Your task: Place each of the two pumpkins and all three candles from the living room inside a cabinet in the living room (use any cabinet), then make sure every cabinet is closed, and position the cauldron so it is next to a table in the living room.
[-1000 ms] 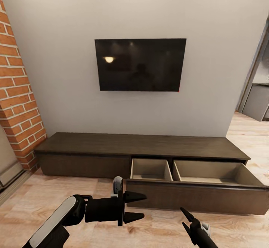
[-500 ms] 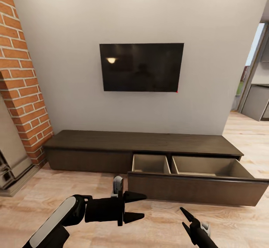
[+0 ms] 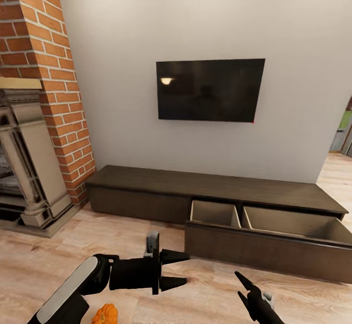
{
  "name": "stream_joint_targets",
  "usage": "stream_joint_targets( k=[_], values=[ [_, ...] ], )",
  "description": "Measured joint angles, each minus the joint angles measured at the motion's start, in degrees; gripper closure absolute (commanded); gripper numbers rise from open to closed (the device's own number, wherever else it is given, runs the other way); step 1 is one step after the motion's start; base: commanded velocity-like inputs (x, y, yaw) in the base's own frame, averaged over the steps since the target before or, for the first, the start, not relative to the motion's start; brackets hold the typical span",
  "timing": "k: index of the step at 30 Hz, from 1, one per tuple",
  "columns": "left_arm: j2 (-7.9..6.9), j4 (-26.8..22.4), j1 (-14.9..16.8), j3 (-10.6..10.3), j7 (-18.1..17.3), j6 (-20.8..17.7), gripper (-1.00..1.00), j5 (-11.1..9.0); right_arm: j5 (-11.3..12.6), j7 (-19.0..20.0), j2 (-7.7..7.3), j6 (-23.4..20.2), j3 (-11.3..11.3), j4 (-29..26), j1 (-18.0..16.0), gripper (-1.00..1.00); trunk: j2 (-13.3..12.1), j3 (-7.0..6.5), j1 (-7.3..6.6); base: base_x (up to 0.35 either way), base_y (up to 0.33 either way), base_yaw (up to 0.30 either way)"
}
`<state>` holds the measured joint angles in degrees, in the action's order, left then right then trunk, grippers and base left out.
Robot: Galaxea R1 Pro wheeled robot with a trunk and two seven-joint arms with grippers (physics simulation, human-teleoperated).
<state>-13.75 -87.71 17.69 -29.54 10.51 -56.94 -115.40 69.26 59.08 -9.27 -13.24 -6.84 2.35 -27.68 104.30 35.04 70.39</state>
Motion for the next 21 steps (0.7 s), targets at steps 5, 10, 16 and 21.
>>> stream_joint_targets(
  k=[5, 10, 16, 21],
  values=[
    [-0.10, 0.0, 0.0, 0.0, 0.0, 0.0, -1.00, 0.0, 0.0, -0.6, 0.12, 0.0, 0.0, 0.0, 0.0, -1.00, 0.0, -0.22, -0.01, -0.015, 0.188, 0.244],
    [-0.11, 0.0, 0.0, 0.0, 0.0, 0.0, -1.00, 0.0, 0.0, -0.7, 0.10, 0.0, 0.0, 0.0, 0.0, -1.00, 0.0, -0.44, -0.01, -0.001, 0.191, 0.244],
    [-0.08, 0.0, 0.0, 0.0, -0.1, 0.0, -1.00, 0.0, -0.1, -0.8, 0.05, -0.1, 0.0, 0.0, 0.0, -1.00, 0.0, -0.70, -0.01, 0.000, 0.198, 0.245],
    [-0.04, 0.0, 0.0, 0.0, -0.2, 0.0, -1.00, 0.0, -0.1, -0.8, 0.05, -0.1, 0.0, 0.0, 0.0, -1.00, 0.0, -0.91, -0.01, 0.000, 0.200, 0.246]
  ],
)
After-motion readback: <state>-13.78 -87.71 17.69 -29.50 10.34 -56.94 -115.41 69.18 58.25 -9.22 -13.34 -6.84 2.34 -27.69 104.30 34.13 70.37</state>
